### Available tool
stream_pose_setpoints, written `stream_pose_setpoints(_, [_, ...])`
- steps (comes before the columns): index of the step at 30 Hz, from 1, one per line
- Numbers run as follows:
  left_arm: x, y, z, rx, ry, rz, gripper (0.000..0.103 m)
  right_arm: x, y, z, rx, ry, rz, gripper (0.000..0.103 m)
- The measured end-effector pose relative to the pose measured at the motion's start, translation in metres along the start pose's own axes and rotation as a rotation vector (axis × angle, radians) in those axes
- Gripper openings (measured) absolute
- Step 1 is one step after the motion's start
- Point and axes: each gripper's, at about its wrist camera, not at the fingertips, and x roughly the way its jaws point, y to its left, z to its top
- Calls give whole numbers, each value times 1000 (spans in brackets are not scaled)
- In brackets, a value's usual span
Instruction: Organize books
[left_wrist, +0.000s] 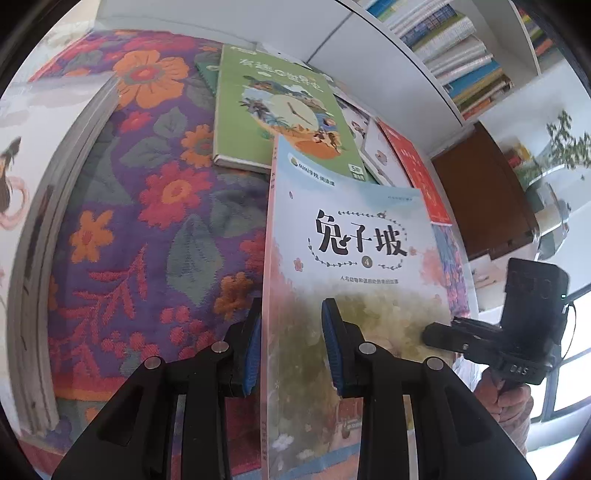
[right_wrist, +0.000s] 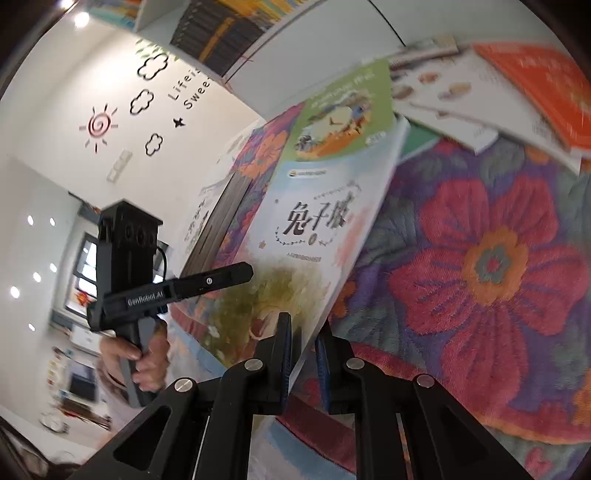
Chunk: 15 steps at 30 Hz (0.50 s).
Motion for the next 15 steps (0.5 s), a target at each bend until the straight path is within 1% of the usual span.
stream_pose_setpoints(4, [-14, -14, 7, 45, -1, 4, 27, -10, 10, -5, -24, -10, -19, 13])
stream_pose_setpoints(9, [-37, -26, 15, 74, -10, -17, 27, -21, 27, -2, -63, -26, -52, 14])
stream_pose_setpoints(15, [-82, -27, 30, 106, -83, -19, 27, -22, 67, 21, -115, -34, -78, 14])
